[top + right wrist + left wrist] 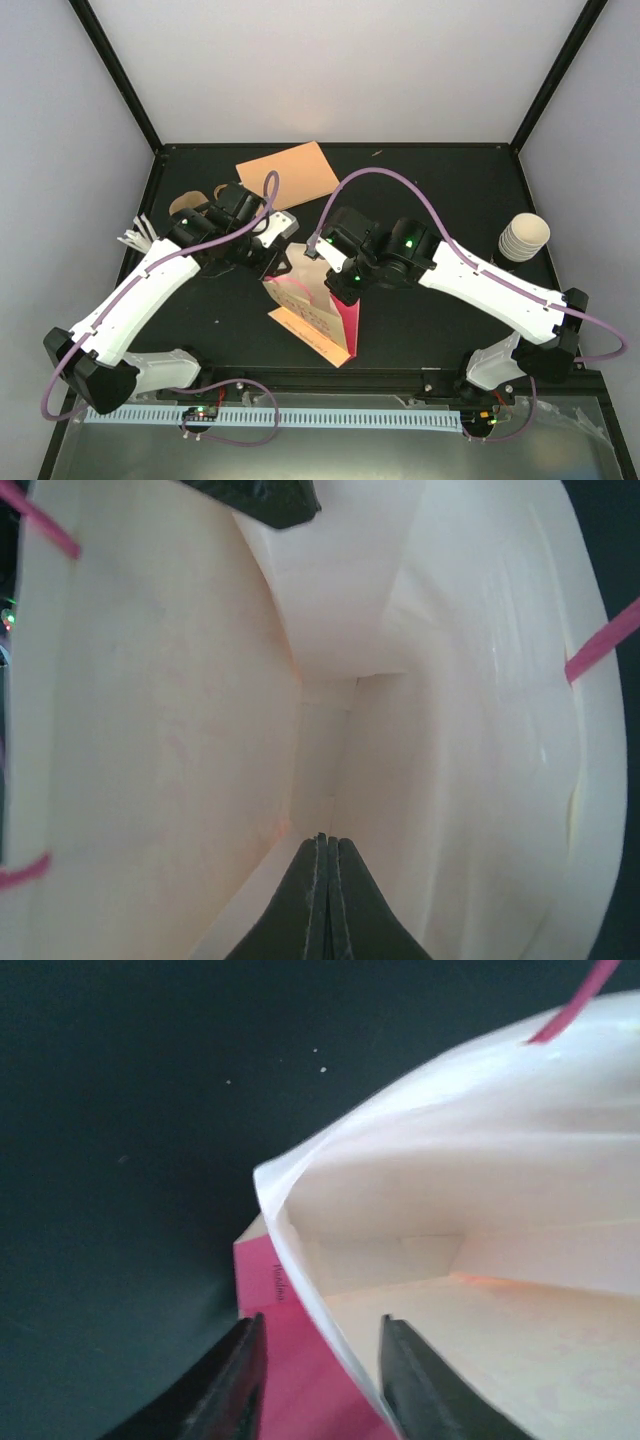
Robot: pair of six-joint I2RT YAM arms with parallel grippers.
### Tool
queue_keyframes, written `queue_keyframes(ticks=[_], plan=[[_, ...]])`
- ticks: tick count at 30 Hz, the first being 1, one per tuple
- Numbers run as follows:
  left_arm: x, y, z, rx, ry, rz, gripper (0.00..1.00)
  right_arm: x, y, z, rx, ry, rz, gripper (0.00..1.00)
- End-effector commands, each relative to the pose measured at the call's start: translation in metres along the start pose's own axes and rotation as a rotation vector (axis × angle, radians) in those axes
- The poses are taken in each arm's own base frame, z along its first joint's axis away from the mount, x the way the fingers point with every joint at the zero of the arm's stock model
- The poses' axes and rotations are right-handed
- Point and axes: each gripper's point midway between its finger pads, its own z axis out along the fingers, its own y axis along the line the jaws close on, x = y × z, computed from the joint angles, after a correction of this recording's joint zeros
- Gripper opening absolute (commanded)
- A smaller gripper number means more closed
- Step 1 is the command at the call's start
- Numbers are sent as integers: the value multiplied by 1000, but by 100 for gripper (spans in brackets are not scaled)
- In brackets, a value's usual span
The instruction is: Pack the takeout coffee
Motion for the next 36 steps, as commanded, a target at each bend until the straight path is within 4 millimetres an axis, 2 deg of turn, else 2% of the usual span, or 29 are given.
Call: queue_keyframes(ticks=[1, 5, 9, 14, 21, 25, 28, 32, 36], plan=[[-1, 10, -11, -75, -24, -9, 27, -5, 4, -11, -5, -26, -9, 1], [-6, 18, -16, -127, -24, -17, 10, -1, 5, -12, 3, -11, -17, 1], [-10, 24, -19, -169, -20, -26, 2, 4, 3, -12, 26, 8, -20, 1], [-20, 32, -37, -246, -35, -52, 2, 6, -4, -16, 64, 9, -15, 1], [-47, 37, -65, -326, -129, -78, 2, 0, -6, -27, 88, -23, -24, 1], [-59, 41, -77, -367, -204, -85, 2, -4, 0, -32, 72, -57, -46, 1], [-68, 40, -84, -370, -260, -93, 2, -2, 3, -28, 65, -57, -63, 1], [-80, 35, -99, -359, -361, -109, 2, 6, -8, -15, 125, -14, -51, 1], [-88, 28, -116, -341, -465, -100, 1, 1, -26, -23, 232, -60, 14, 1]])
